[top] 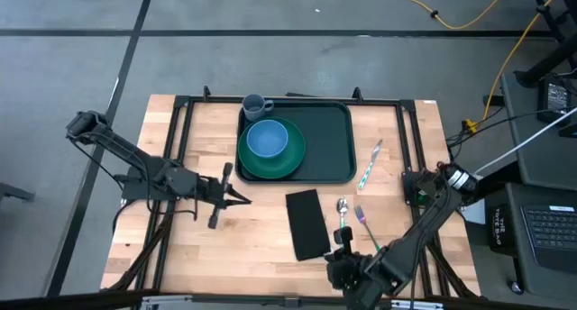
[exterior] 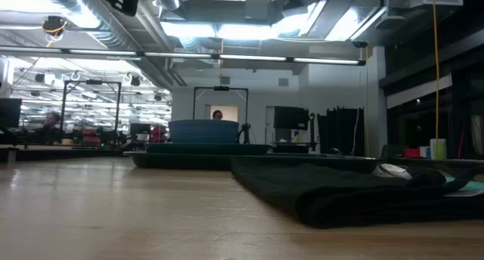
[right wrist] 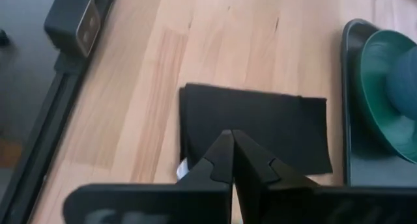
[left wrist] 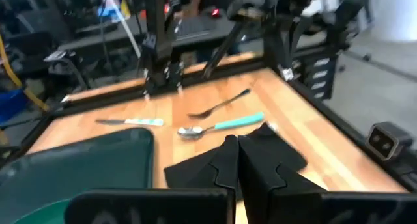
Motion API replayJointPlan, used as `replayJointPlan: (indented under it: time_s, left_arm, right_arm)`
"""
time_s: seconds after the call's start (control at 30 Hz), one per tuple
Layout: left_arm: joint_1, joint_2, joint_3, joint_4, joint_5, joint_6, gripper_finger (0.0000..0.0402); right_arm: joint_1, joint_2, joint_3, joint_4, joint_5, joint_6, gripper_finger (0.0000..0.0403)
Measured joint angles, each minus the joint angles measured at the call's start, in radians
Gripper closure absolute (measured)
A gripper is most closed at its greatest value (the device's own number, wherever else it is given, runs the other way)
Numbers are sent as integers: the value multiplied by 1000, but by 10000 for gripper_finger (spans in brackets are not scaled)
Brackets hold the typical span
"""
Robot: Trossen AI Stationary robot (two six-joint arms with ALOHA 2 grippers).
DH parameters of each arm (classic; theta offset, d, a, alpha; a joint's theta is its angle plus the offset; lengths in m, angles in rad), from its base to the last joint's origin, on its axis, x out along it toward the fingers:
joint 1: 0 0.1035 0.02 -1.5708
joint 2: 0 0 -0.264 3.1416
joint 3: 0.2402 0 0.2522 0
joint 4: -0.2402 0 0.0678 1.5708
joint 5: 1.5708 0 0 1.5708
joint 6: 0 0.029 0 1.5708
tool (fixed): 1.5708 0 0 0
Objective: Set up tray
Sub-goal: Put the black napkin on the green serving tray to the right of the green plate
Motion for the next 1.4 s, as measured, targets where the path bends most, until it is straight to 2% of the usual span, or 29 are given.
replayJointPlan:
  time_s: [0.2, 0.37, 0.5, 0.73, 0.9, 1.03, 1.2, 1.4]
  left_arm:
    - [28, -132, -126, 88, 28, -11, 399]
    - [29, -192, -181, 95, -26, -10, 400]
    - [29, -200, -187, 88, -64, -5, 400]
    - [29, -203, -187, 90, -13, 9, 401]
    - [29, -203, -187, 88, -19, 8, 399]
    - [29, -203, -187, 86, -19, 1, 401]
    - [29, -203, -187, 66, -19, -21, 398]
    - [29, -202, -187, 28, -20, -63, 400]
  right_arm:
    - [9, 50, 66, -90, -23, -9, 384]
    - [9, 56, 60, -98, -147, 18, 361]
    - [13, 59, 59, -97, -178, 25, 333]
    - [15, 59, 59, -115, -171, 52, 259]
    - [11, 69, 57, -135, -107, 33, 203]
    - [2, 117, 55, -126, -124, 12, 167]
    - [1, 182, 55, -107, -132, -58, 150]
    - [0, 268, 54, -106, -52, -62, 154]
